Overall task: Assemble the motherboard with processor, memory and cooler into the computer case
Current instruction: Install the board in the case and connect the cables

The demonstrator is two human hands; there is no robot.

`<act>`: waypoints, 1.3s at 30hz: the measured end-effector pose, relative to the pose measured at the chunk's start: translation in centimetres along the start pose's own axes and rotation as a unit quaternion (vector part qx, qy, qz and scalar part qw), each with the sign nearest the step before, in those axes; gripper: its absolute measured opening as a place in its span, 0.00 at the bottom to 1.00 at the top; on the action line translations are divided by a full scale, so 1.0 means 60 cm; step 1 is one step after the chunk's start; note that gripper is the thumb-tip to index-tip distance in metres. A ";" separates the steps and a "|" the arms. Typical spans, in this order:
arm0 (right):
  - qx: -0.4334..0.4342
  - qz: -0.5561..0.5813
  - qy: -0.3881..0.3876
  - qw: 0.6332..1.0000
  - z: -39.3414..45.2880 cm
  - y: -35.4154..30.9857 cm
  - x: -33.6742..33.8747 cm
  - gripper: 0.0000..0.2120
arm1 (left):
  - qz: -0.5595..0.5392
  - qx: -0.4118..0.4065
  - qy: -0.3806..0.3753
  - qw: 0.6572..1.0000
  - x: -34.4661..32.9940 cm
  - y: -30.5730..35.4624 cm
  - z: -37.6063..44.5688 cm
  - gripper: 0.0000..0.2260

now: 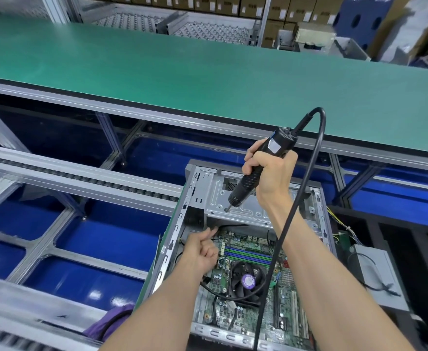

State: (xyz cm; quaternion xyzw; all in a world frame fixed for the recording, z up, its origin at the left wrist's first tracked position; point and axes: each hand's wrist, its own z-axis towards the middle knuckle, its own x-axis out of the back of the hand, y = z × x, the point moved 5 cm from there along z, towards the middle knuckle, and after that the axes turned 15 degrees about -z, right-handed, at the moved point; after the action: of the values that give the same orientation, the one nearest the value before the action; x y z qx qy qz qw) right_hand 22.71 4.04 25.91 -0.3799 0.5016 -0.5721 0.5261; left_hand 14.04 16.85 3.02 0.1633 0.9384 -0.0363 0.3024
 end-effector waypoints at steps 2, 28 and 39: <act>0.003 -0.004 0.000 1.000 -0.001 0.001 -0.003 0.09 | 0.005 0.001 -0.002 1.000 -0.002 0.000 -0.002 0.09; 0.061 -0.162 -0.064 0.983 -0.032 0.020 -0.058 0.06 | 0.443 -0.304 0.081 0.839 -0.012 0.040 0.035 0.06; 0.055 -0.202 -0.044 0.977 -0.027 0.039 -0.059 0.06 | 0.451 -0.273 0.072 0.847 -0.016 0.043 0.056 0.07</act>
State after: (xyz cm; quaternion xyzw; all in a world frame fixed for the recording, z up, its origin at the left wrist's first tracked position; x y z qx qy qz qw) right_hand 22.20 7.91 23.63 -0.4689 0.3588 -0.6760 0.4410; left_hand 17.51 18.47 0.92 0.4820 0.7524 0.3733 0.2495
